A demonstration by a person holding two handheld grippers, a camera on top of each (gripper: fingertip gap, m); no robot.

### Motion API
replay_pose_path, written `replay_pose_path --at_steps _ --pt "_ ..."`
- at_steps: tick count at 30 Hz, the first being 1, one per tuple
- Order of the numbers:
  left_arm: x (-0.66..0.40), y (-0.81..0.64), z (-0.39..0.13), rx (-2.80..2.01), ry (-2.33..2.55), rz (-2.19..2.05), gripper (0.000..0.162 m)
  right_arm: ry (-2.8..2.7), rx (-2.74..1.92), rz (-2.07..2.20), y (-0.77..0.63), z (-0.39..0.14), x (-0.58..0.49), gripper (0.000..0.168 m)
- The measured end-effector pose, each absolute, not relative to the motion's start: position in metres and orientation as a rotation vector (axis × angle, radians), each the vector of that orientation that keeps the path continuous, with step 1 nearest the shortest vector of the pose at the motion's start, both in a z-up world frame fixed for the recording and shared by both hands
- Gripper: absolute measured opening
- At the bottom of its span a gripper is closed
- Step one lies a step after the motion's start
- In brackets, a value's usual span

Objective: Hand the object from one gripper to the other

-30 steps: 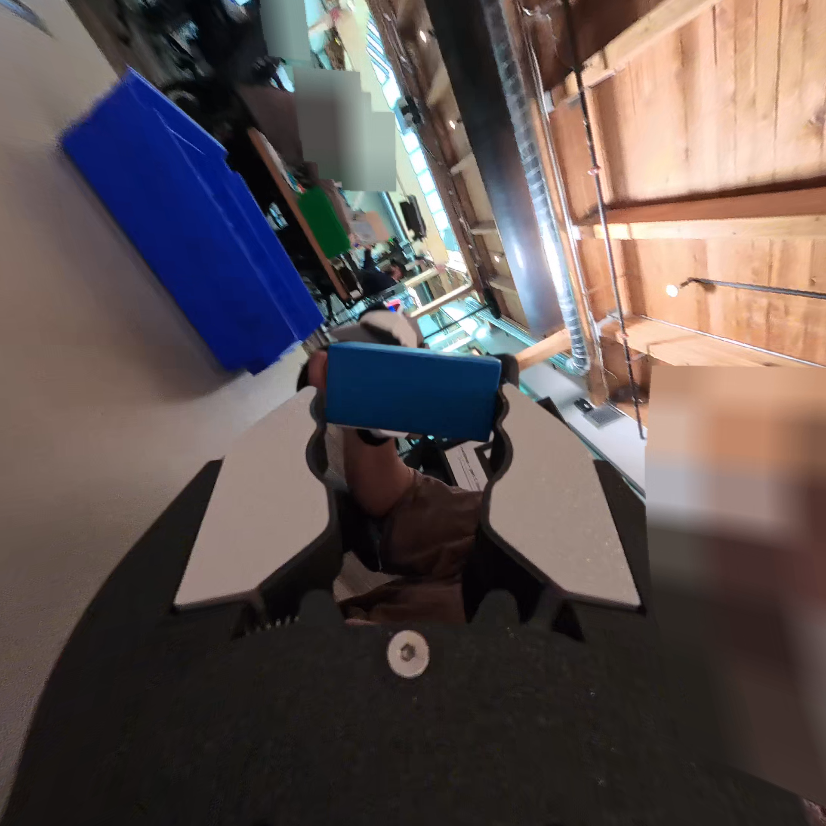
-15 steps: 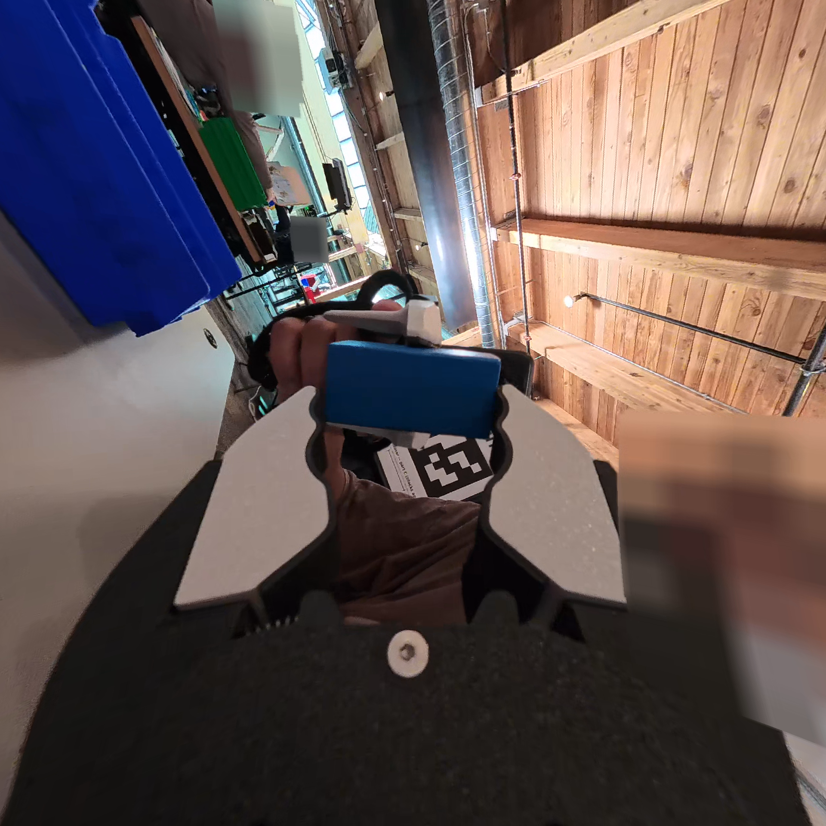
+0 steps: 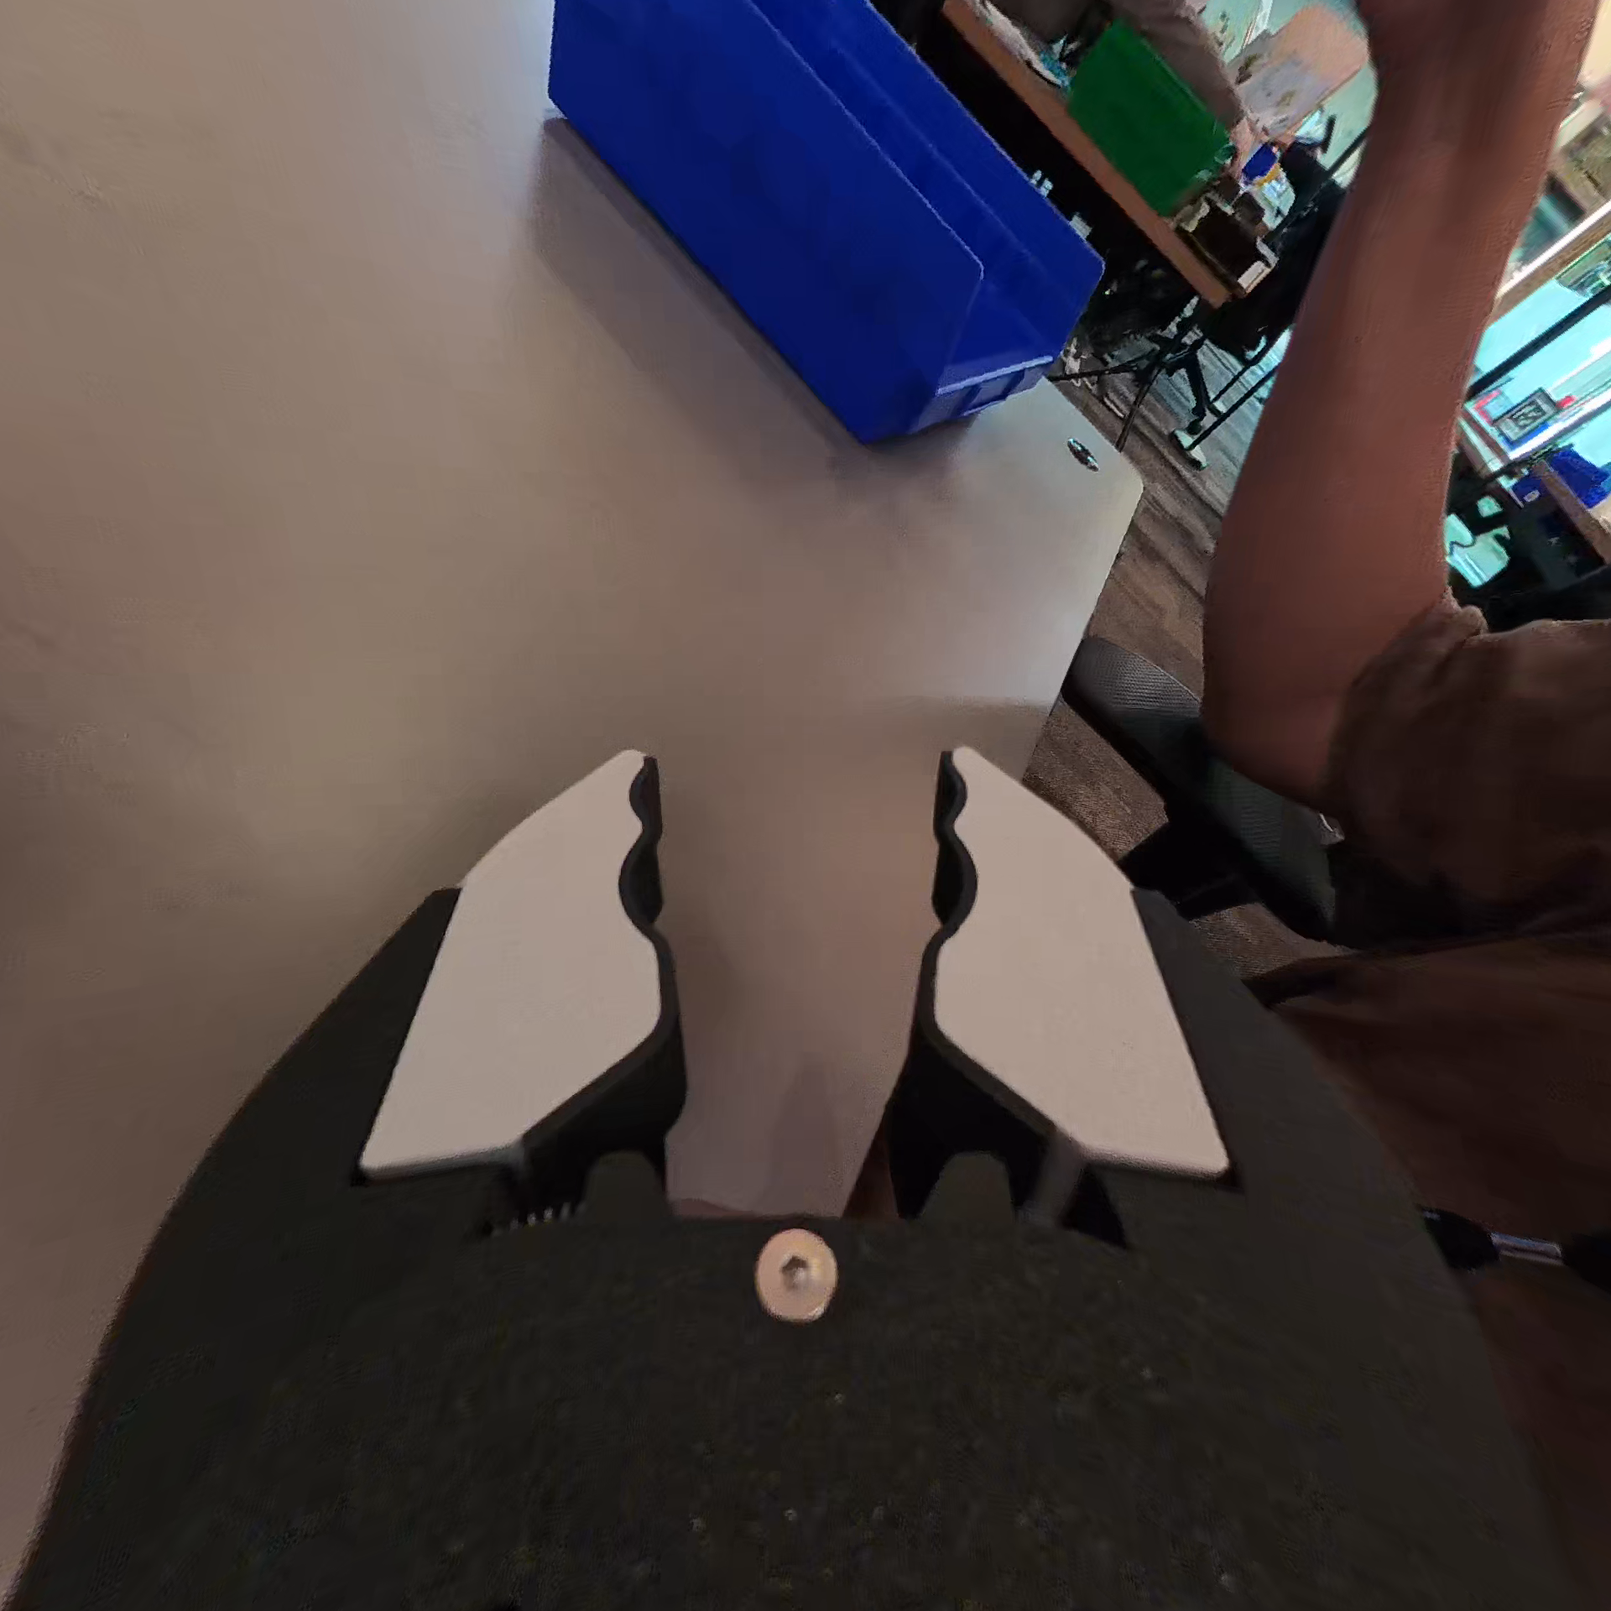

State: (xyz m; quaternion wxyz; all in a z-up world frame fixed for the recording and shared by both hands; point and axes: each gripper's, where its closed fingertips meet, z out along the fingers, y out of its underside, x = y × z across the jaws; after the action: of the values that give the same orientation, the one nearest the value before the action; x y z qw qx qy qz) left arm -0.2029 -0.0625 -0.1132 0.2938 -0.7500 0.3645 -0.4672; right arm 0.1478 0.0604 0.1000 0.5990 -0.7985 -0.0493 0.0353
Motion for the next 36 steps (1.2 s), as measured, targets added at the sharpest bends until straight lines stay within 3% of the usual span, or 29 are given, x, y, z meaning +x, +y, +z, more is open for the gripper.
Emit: replay_pose_path --at_steps 9,18,23,25,26,32,34,36 --pt "-0.204 -0.051 -0.123 -1.998 1.038 -1.131 0.060 0.378 -2.551 0.109 0.096 -0.119 0.238 0.032" --pt "-0.205 -0.047 -0.133 -2.037 1.046 -1.089 0.060 0.399 -2.847 0.062 0.086 -0.179 0.224 0.033" --pt "-0.207 -0.045 -0.139 -2.043 1.056 -1.043 0.061 0.391 -2.811 0.024 0.092 -0.178 0.226 0.035" --pt "-0.207 -0.044 -0.140 -2.047 1.069 -1.023 0.062 0.377 -2.770 0.071 0.092 -0.162 0.224 0.049" --pt "-0.207 -0.044 -0.139 -2.042 1.071 -1.016 0.063 0.362 -2.711 0.081 0.091 -0.142 0.224 0.055" --pt "-0.212 -0.043 -0.135 -1.991 1.119 -0.906 0.063 0.021 -2.033 0.089 0.071 0.048 0.171 0.052" --pt "-0.215 -0.042 -0.134 -1.969 1.137 -0.861 0.063 -0.167 -1.814 0.154 0.054 0.078 0.118 0.052" --pt "-0.217 -0.043 -0.132 -1.947 1.154 -0.822 0.062 -0.315 -1.683 0.289 0.036 0.072 0.055 0.059"
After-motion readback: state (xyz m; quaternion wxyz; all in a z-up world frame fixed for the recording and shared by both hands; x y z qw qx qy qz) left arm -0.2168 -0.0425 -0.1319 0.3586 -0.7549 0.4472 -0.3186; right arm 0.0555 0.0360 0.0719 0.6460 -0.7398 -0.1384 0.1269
